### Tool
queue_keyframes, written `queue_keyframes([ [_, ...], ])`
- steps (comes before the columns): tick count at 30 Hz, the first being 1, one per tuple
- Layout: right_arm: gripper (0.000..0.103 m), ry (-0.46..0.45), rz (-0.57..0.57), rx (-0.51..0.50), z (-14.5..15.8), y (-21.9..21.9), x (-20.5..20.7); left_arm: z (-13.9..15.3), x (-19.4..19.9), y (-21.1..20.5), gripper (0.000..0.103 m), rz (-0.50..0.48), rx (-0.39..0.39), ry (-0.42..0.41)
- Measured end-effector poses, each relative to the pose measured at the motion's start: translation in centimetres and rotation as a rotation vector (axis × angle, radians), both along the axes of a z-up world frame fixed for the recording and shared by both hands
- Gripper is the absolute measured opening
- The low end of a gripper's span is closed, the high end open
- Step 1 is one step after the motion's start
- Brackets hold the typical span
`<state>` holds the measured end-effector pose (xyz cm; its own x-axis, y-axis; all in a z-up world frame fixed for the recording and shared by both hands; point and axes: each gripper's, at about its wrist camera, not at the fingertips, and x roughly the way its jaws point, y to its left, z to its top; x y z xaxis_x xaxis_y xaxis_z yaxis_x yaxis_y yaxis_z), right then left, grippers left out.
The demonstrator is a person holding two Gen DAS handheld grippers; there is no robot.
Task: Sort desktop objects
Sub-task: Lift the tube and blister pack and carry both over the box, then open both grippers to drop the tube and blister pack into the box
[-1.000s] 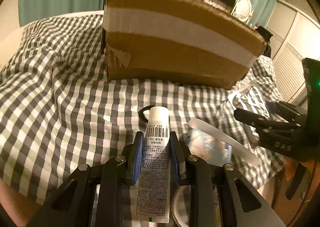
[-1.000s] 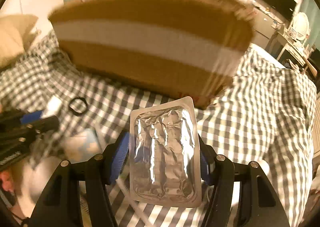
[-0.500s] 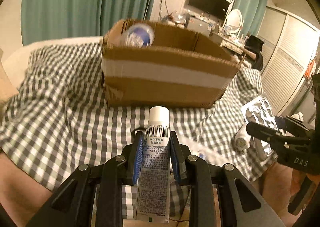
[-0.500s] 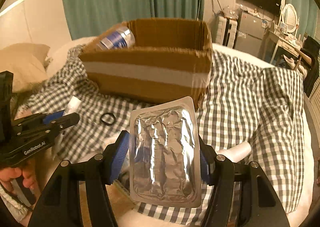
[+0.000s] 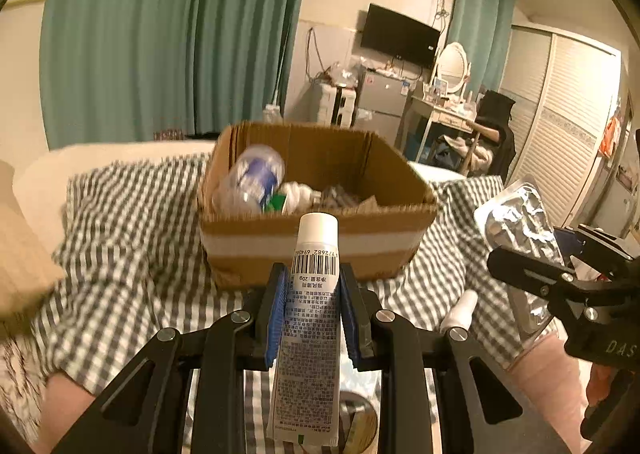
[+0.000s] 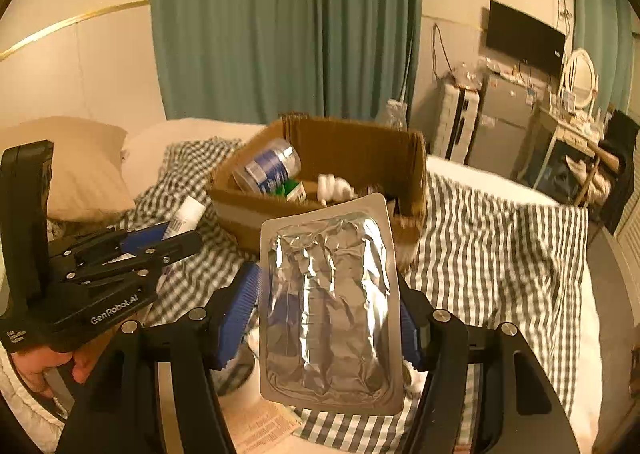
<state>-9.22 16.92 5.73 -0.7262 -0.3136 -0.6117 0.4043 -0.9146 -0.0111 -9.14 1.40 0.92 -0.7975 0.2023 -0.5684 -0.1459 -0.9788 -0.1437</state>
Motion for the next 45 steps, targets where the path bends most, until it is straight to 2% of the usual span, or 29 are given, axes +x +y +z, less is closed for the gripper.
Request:
queue_keyframes([
  [10,0.062,0.037,0.021,-0.014,2.9,-0.5,-2.5,4.5,-2.4,1.1,0.026,-0.015,-0.049,0.099],
  [15,0.062,0.057,0.030,-0.048,4.6,-0.4,-4.4,6.2,-3.7,1.3,0.026,-0.023,-0.044,0.148],
  [20,0.062,0.071,0.026,-0.070,5.5,-0.4,-7.2,6.7,-6.5,1.4,0.026,-0.026,-0.024,0.149],
  [26,0.062,0.051,0.019,-0.088,4.5,-0.2,-11.3,5.6,-11.0,1.8,0.026,-0.032,-0.018,0.117],
  [36,0.062,-0.060,-0.021,-0.118,-0.4,0.6,-19.3,1.1,-18.4,2.3,0.026,-0.022,-0.034,0.041],
  [44,0.063,-0.086,-0.036,-0.146,-3.4,1.3,-23.1,-2.1,-21.8,2.2,0.026,-0.004,-0.045,0.010],
  [45,0.065,-0.081,-0.042,-0.153,-3.5,1.4,-23.1,-2.4,-22.0,2.3,0.030,0.000,-0.055,0.011],
])
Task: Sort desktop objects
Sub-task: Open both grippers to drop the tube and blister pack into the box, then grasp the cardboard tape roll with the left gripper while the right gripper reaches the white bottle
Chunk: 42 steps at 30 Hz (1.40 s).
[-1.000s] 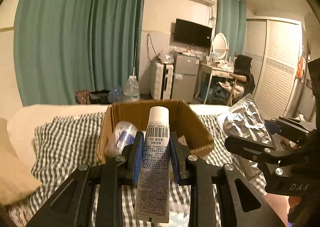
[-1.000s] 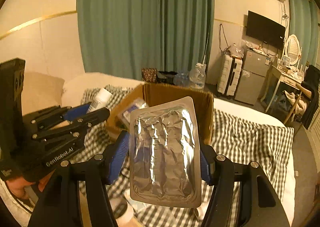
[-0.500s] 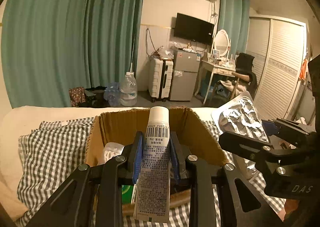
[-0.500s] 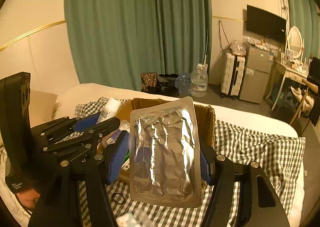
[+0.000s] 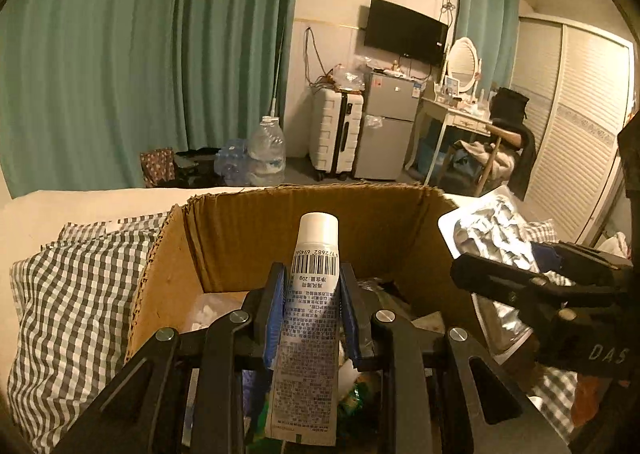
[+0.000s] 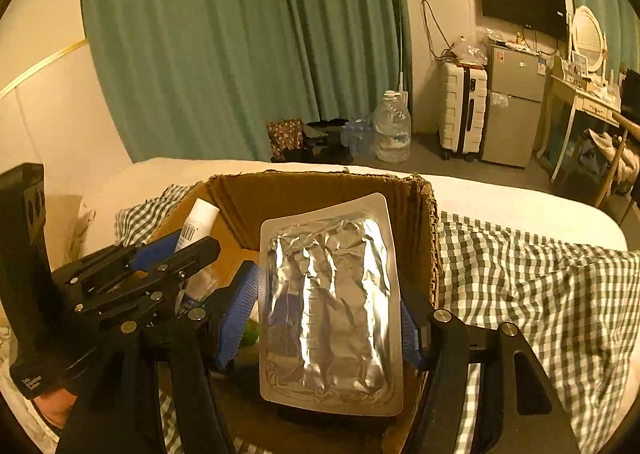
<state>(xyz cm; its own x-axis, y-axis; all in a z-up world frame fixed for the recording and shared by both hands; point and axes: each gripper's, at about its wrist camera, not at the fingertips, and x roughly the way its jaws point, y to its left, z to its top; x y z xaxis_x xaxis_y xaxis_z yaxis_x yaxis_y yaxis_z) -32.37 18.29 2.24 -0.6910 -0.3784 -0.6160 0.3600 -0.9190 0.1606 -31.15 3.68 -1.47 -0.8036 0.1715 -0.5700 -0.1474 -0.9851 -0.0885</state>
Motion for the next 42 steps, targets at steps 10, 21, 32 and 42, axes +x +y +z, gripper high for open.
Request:
queue_keyframes([
  [10,0.090,0.066,-0.099,-0.009,2.6,1.8,2.6,1.0,2.0,0.1,0.098,0.097,-0.031,0.044],
  [21,0.090,0.135,-0.153,-0.041,9.5,4.3,10.6,8.3,10.2,-1.2,0.103,0.108,0.023,0.108],
  [32,0.090,0.211,-0.173,-0.001,13.9,5.9,19.4,12.9,18.0,-0.5,0.103,0.095,0.049,0.132],
  [42,0.090,0.158,-0.180,-0.014,12.2,6.7,23.6,11.7,22.7,-0.2,0.103,0.123,0.029,0.114],
])
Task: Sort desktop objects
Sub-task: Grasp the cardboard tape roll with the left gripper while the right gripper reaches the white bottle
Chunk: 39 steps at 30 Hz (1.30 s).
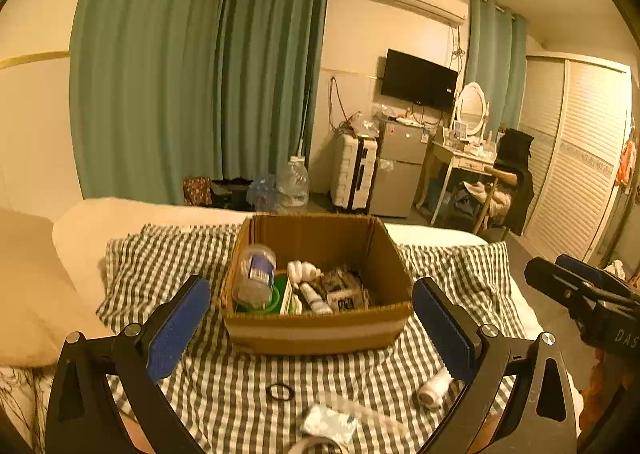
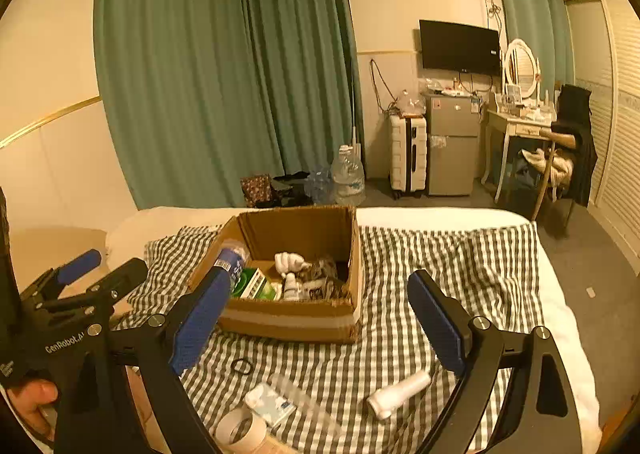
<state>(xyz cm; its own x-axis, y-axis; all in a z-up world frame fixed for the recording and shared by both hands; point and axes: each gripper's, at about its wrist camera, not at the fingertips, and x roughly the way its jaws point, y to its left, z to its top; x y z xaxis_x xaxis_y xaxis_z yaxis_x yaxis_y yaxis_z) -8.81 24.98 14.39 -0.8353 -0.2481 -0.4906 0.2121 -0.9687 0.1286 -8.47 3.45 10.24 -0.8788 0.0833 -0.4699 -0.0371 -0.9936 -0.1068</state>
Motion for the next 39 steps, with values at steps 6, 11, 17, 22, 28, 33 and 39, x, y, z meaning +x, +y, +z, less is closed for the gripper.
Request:
queue_keyframes([
  [6,0.091,-0.039,-0.015,0.003,-2.1,0.1,0.9,-2.3,1.0,-0.4,0.103,0.005,0.013,-0.042],
  [11,0.090,-0.107,-0.039,0.011,-5.7,0.1,0.9,-5.8,1.4,-0.9,0.103,0.001,0.070,-0.106],
  [17,0.090,-0.196,-0.062,0.021,-10.4,-0.1,0.2,-11.4,1.5,-0.7,0.103,0.019,0.079,-0.225],
  [22,0.091,-0.260,-0.087,0.029,-13.6,0.3,-0.5,-15.9,2.2,-0.6,0.103,-0.021,0.121,-0.297],
  [28,0.091,-0.303,-0.119,0.076,-16.3,0.4,-1.3,-19.9,2.4,0.7,0.103,-0.111,0.143,-0.385],
  [33,0.091,-0.325,-0.129,0.096,-17.8,0.3,-1.9,-22.3,2.1,1.8,0.103,-0.138,0.095,-0.451],
  [39,0.091,-0.378,-0.141,0.101,-20.0,0.5,-3.2,-25.2,1.4,1.6,0.103,-0.141,0.099,-0.558],
])
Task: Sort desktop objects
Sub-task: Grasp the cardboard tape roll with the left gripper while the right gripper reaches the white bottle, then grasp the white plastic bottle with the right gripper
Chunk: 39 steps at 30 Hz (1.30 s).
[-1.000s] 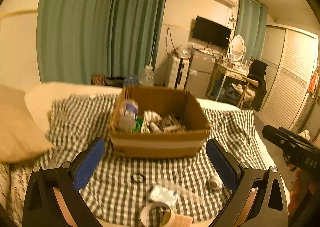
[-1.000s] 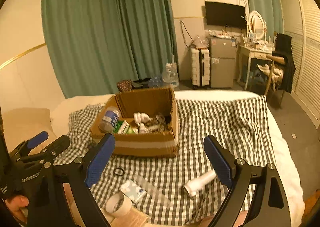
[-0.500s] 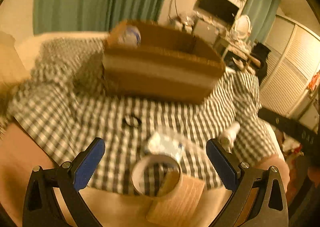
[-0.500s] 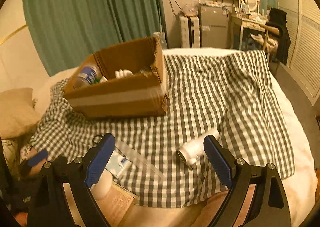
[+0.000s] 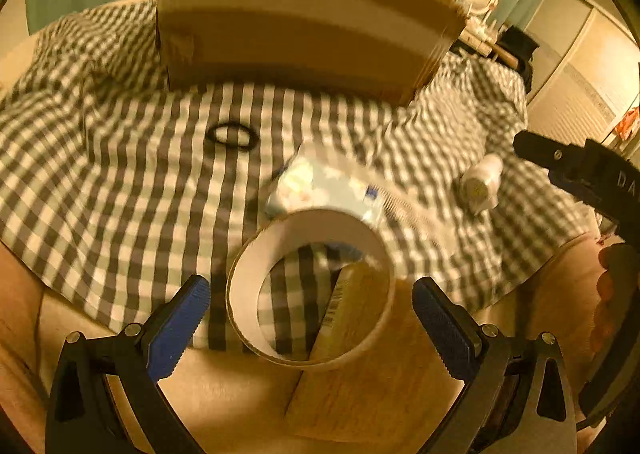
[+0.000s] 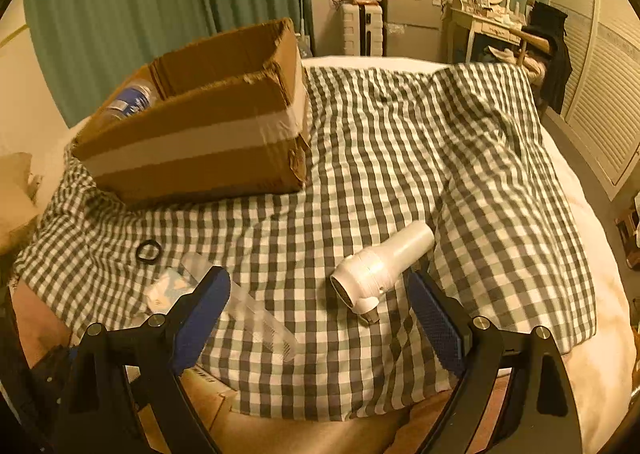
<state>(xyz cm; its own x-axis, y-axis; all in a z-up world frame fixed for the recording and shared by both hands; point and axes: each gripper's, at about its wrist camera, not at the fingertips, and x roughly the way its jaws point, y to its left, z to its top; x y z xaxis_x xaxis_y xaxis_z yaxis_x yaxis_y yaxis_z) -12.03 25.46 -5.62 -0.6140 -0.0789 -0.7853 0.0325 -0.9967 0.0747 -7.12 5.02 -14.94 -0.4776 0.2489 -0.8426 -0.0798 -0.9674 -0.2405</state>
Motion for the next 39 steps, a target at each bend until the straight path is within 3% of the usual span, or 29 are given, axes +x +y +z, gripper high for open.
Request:
queue_keyframes([
  [5,0.091,-0.045,-0.017,0.011,-1.9,0.1,-1.7,-1.2,-0.4,-0.2,0.101,-0.021,0.016,-0.039],
  [7,0.091,-0.068,-0.028,0.010,-2.7,0.3,-2.5,-1.3,-0.6,-0.4,0.086,-0.033,0.051,-0.029],
  [14,0.091,-0.134,-0.066,0.020,-5.2,0.6,-5.1,-0.8,-1.2,-0.4,0.085,-0.032,0.056,0.005],
  [24,0.091,-0.204,-0.097,0.101,-7.6,0.5,-6.7,1.3,-1.8,-1.2,0.085,0.043,-0.040,0.162],
  [31,0.090,-0.221,-0.079,0.139,-9.1,-0.2,-7.6,2.3,-1.9,-2.8,0.085,0.156,-0.106,0.228],
  [35,0.051,-0.193,-0.079,0.082,-8.3,0.3,-6.9,3.1,-1.6,-3.4,0.085,0.190,-0.141,0.266],
  [39,0.051,-0.192,-0.071,0.036,-7.5,0.5,-5.5,4.1,-1.1,-3.5,0.085,0.197,-0.165,0.306],
])
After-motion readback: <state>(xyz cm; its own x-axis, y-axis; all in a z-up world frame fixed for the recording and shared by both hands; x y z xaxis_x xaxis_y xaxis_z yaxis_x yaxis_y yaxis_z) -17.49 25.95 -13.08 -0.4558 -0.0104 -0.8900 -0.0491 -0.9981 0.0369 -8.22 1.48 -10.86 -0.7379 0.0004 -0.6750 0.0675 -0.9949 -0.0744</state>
